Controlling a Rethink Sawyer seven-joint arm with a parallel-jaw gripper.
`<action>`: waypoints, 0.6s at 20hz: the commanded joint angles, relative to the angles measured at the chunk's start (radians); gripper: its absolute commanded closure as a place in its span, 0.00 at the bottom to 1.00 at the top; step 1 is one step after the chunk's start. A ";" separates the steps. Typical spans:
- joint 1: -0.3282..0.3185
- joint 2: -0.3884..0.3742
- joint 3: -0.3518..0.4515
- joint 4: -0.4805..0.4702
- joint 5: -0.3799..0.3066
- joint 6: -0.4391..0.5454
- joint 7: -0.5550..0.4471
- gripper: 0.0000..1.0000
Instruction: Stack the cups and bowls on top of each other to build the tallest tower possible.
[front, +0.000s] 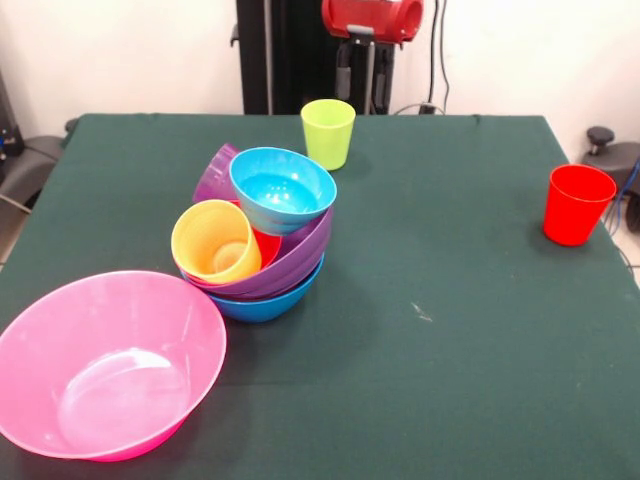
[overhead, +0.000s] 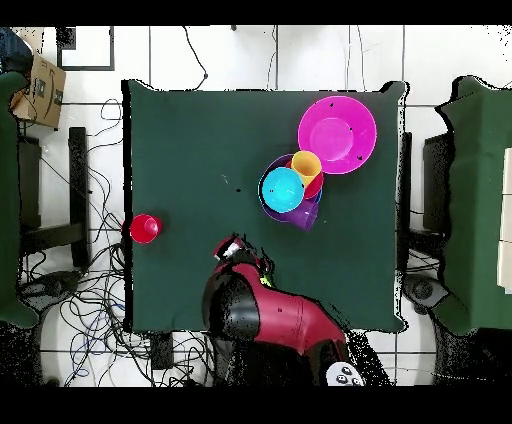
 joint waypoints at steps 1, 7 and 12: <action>-0.015 -0.001 0.048 0.050 -0.046 0.063 0.081 0.00; -0.010 0.041 0.026 0.054 -0.064 0.017 0.084 0.00; 0.001 0.069 0.010 0.069 -0.073 -0.011 0.098 0.00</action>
